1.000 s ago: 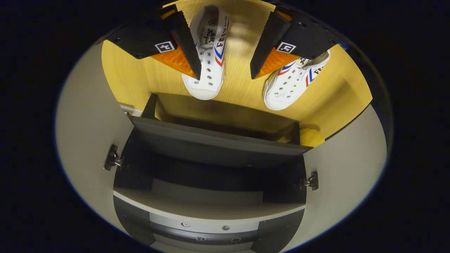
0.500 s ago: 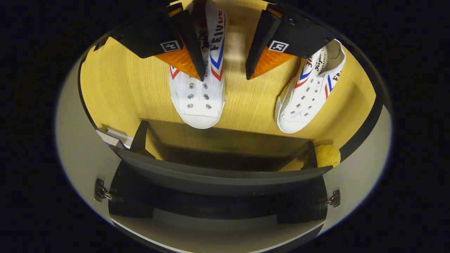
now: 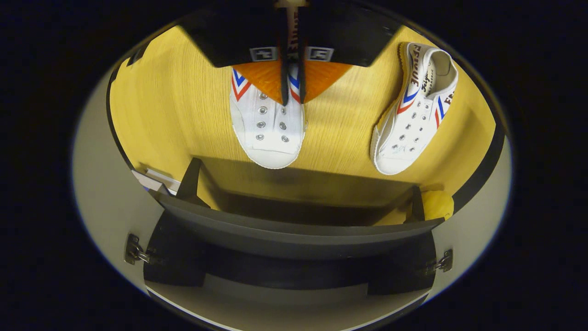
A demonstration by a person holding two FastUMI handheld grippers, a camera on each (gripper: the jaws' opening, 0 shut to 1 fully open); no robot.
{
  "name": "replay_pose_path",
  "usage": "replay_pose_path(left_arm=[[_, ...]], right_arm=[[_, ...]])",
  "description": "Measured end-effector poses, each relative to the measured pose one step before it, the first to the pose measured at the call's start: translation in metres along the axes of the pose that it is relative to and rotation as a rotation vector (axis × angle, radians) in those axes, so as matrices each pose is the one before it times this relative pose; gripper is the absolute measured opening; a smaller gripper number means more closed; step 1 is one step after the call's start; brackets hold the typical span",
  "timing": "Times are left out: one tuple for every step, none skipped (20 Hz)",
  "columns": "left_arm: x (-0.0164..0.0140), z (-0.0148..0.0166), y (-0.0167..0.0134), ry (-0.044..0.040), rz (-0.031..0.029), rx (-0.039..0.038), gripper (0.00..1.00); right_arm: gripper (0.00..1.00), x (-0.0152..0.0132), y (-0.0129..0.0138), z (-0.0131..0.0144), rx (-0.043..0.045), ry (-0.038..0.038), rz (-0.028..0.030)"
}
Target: Grab one shoe with the right hand and put it into the shoe cabinet, grab the other shoe with the left hand and put it into the shoe cabinet; then close the right door with the right hand and the left door with the left hand.
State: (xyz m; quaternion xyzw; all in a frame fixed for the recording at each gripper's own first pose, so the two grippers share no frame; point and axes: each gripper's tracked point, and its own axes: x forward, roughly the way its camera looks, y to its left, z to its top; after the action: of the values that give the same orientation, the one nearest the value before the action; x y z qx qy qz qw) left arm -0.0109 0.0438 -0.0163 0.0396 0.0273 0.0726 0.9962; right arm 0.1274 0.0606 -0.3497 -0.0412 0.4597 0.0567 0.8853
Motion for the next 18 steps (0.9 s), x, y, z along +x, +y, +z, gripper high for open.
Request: replay_pose_path(left_arm=[[-0.00131,-0.00025,-0.00235,0.00037,-0.00251,0.00238,0.80],[-0.00079,0.00124,-0.00133,-0.00046,-0.00299,0.00187,0.80],[-0.00062,0.00091,-0.00039,-0.00217,-0.00193,0.00343,0.80],[-0.00032,0.00122,-0.00042,-0.00370,-0.00089,0.00215,0.80],[-0.00104,-0.00048,-0.00104,0.00021,-0.00331,-0.00096,0.80],[-0.00007,-0.00038,-0.00169,0.00356,-0.00490,-0.00323,0.79],[0.00103,-0.00085,-0.00242,0.00282,-0.00740,-0.00317,0.79],[0.00061,-0.00031,-0.00317,0.00171,-0.00790,-0.00111,0.79],[-0.00041,-0.00052,-0.00193,-0.00100,-0.00627,0.00057,0.80],[0.00034,0.00013,-0.00275,-0.00154,-0.00704,-0.00073,0.80],[0.00016,0.00032,-0.00280,-0.00183,-0.00772,-0.00304,0.80],[0.00012,0.00063,-0.00360,-0.00167,-0.00773,-0.00375,0.80],[0.00056,-0.00072,-0.00241,-0.00166,-0.00816,-0.00335,0.80],[0.00023,0.00031,-0.00176,-0.00136,-0.00571,-0.00184,0.80],[0.00076,-0.00025,-0.00213,-0.00190,-0.00520,-0.00207,0.80],[0.00096,0.00072,-0.00187,-0.00080,-0.00603,-0.00267,0.80],[0.00056,-0.00094,-0.00177,-0.00013,-0.00441,-0.00263,0.80],[0.00179,-0.00039,-0.00193,0.00069,-0.00456,-0.00290,0.79]], right_arm=[[0.02,-0.00540,-0.00066,-0.00219,-0.00487,0.00869,0.00419],[0.02,0.00122,-0.00217,0.00354,0.00615,-0.01209,-0.00220],[0.02,-0.00191,0.00082,0.00145,0.01235,-0.01040,0.00017],[0.01,-0.00552,-0.00235,0.00567,0.02658,-0.01794,0.00066],[0.01,-0.00625,-0.00245,0.00545,0.02853,-0.01276,0.01329],[0.01,-0.00610,-0.00185,0.00385,0.02655,-0.00115,0.01311],[0.01,-0.00548,-0.00196,0.00480,0.01563,-0.00796,0.00055],[0.02,-0.00524,-0.00226,0.00339,0.00667,-0.01371,-0.00359],[0.02,-0.00632,-0.00070,0.00549,0.00699,-0.01573,0.00078],[0.02,-0.00676,0.00001,0.00593,0.00714,-0.01681,0.00744],[0.01,-0.00689,0.00083,0.00708,0.00735,-0.01465,0.01050],[0.01,-0.00772,0.00087,0.00636,0.00608,-0.01651,0.00916],[0.01,-0.00724,0.00067,0.00889,0.00383,-0.01754,0.00721],[0.01,-0.00701,0.00068,0.00953,0.00394,-0.02383,0.00682],[0.01,-0.00876,0.00045,0.01098,0.00154,-0.01924,0.00702],[0.01,-0.00648,0.00082,0.01030,0.00094,-0.02036,0.00662],[0.01,-0.00711,0.00037,0.01101,-0.00026,-0.01702,0.00256],[0.05,-0.00618,0.00061,0.01010,-0.00054,-0.01641,0.00344]])
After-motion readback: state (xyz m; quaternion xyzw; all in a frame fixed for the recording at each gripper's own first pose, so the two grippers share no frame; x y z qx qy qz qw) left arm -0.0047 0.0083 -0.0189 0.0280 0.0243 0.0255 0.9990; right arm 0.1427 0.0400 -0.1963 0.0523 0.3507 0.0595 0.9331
